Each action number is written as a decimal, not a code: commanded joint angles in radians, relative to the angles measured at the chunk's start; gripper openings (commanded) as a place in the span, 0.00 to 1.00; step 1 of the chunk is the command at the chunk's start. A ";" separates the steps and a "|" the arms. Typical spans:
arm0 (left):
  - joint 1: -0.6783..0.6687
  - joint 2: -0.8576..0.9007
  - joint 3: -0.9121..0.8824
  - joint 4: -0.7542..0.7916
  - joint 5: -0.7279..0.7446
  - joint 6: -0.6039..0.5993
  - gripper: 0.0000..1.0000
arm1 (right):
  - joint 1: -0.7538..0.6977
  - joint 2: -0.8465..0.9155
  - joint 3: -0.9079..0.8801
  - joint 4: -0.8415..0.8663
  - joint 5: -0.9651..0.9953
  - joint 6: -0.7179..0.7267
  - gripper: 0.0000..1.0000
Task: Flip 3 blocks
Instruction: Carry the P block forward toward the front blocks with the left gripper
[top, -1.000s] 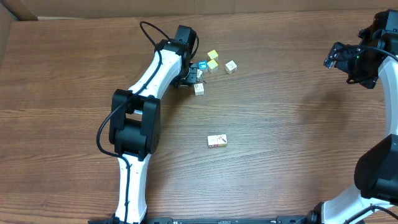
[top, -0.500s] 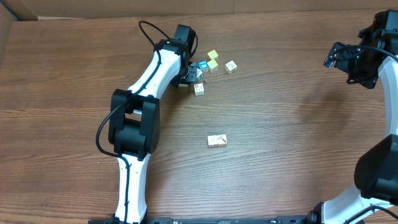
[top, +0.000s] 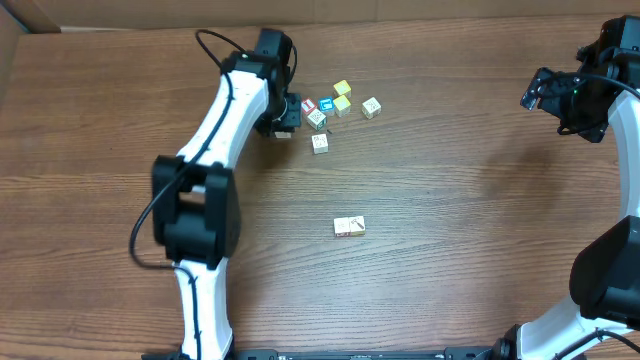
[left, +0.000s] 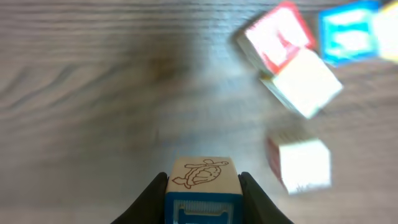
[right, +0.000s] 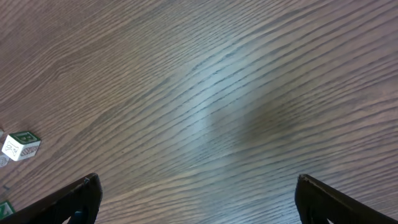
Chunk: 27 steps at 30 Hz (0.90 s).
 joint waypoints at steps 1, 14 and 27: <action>-0.010 -0.173 0.027 -0.071 0.008 -0.042 0.25 | 0.001 0.001 0.007 0.006 -0.002 -0.001 1.00; -0.142 -0.492 -0.099 -0.351 -0.045 -0.155 0.26 | 0.001 0.001 0.007 0.006 -0.002 -0.001 1.00; -0.274 -0.543 -0.657 -0.073 -0.010 -0.395 0.20 | 0.001 0.001 0.007 0.006 -0.002 -0.001 1.00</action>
